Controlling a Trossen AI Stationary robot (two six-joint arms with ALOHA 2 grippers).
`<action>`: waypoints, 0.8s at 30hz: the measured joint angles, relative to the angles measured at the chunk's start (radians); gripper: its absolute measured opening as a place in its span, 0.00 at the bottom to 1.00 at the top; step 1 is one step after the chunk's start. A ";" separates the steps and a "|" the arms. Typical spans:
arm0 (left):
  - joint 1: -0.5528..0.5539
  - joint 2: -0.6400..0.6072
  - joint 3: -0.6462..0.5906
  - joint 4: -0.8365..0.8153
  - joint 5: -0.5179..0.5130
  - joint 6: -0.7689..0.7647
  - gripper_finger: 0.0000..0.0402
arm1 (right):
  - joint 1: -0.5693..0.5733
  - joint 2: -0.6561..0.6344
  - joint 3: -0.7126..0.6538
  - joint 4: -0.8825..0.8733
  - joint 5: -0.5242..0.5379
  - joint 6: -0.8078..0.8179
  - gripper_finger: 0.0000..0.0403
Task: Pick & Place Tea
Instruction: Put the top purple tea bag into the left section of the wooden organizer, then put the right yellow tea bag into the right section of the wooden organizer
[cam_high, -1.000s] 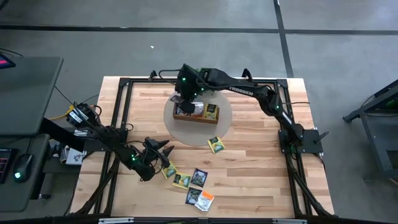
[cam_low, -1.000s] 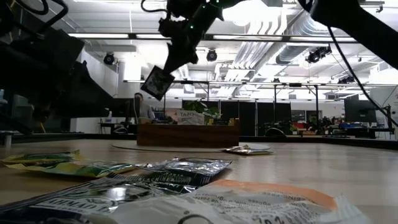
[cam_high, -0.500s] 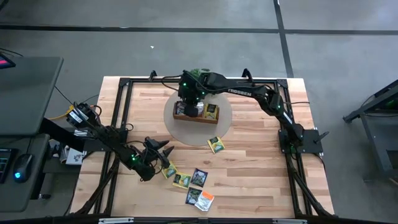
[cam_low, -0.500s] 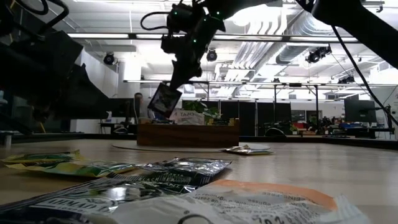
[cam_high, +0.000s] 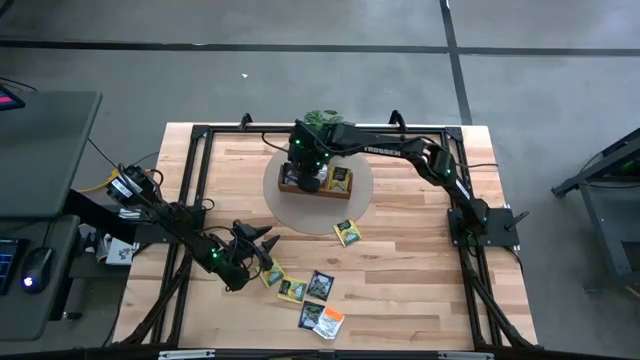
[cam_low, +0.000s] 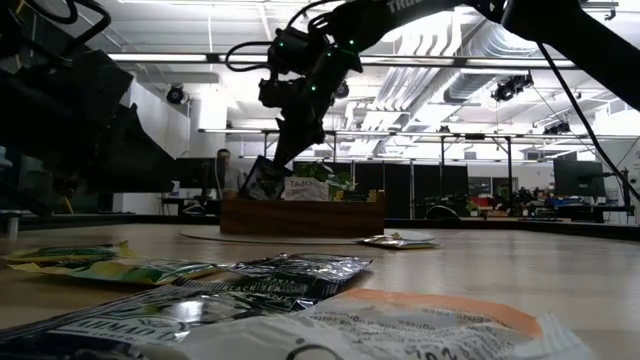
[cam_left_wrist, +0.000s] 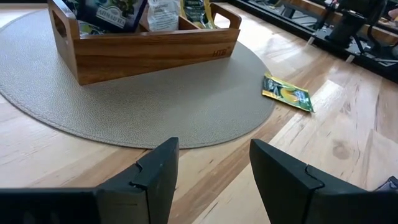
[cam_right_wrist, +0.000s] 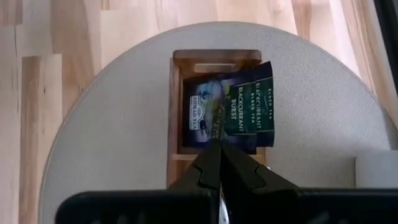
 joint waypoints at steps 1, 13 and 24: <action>0.000 0.000 0.000 0.000 0.000 0.000 0.49 | 0.000 0.000 -0.003 0.008 0.000 0.001 0.00; 0.000 0.000 0.000 -0.006 0.006 0.000 0.49 | 0.000 0.000 -0.003 0.071 0.007 0.002 0.05; 0.000 0.000 0.000 -0.006 0.014 0.000 0.49 | 0.000 0.000 -0.002 0.107 0.114 0.027 0.23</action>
